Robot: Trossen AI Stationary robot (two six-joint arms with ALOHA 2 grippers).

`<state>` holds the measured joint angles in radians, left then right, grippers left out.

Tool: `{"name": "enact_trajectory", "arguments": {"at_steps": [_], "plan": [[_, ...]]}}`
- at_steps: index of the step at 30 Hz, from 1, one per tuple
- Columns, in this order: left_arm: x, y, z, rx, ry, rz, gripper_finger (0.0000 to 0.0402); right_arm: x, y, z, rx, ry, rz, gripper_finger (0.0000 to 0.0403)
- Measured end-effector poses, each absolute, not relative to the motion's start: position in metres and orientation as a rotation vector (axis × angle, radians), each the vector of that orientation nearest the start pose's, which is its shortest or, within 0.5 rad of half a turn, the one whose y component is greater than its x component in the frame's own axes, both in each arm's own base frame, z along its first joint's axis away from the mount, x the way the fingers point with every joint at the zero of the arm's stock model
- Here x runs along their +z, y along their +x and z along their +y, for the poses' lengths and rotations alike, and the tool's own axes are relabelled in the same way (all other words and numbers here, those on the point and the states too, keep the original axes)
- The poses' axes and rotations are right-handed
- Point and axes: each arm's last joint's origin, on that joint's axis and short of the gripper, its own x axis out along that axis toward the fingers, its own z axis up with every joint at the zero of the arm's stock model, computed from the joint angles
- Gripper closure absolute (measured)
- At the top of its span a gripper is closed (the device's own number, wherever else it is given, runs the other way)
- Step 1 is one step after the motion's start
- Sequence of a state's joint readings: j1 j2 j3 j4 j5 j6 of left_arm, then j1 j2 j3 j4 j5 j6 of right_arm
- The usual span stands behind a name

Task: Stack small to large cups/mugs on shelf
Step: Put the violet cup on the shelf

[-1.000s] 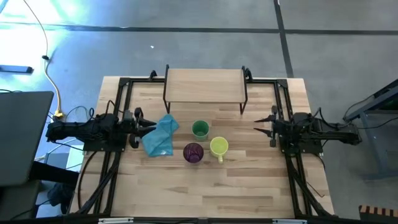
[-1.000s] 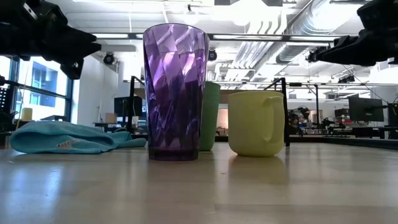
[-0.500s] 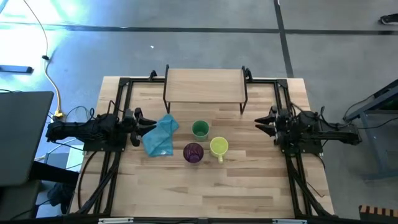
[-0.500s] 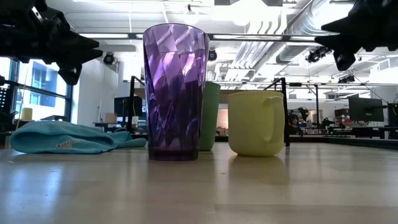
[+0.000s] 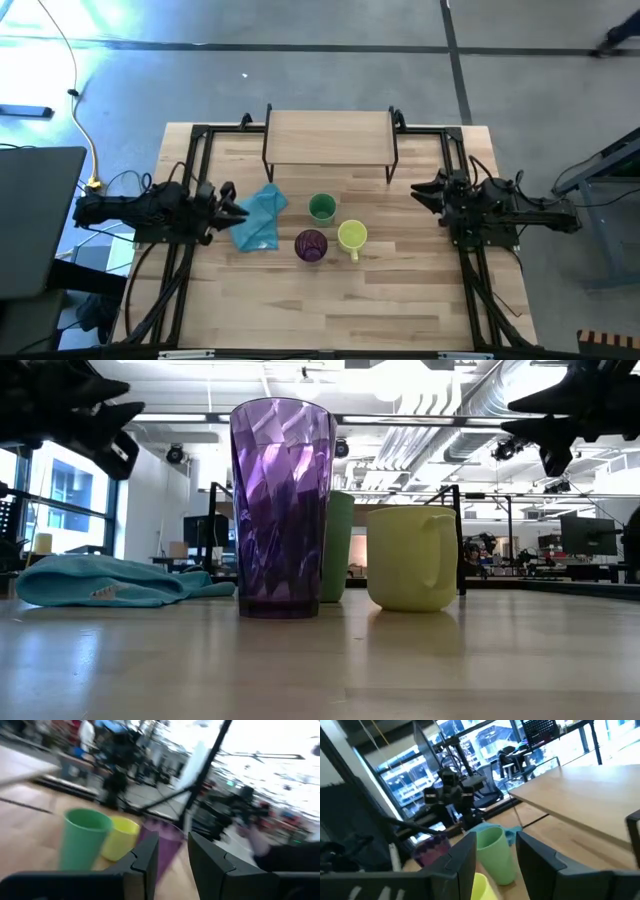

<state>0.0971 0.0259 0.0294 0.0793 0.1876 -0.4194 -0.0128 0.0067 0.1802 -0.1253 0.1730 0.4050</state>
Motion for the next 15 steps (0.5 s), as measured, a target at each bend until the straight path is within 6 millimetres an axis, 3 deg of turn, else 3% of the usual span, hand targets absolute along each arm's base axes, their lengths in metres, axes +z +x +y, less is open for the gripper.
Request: {"name": "enact_trajectory", "arguments": {"at_steps": [8, 11, 15], "plan": [[0.164, 0.103, 0.002, -0.174, -0.492, 0.084, 0.0307, 0.212, 0.083, -0.007, -0.21, 0.386, -0.095, 0.0275], [0.164, 0.104, 0.004, -0.108, -0.386, 0.055, 0.0307, 0.215, 0.083, -0.007, -0.206, 0.366, -0.121, 0.0275], [0.17, 0.104, 0.008, 0.001, -0.42, -0.026, 0.0307, 0.215, 0.083, -0.007, -0.206, 0.365, -0.125, 0.0275]]}}
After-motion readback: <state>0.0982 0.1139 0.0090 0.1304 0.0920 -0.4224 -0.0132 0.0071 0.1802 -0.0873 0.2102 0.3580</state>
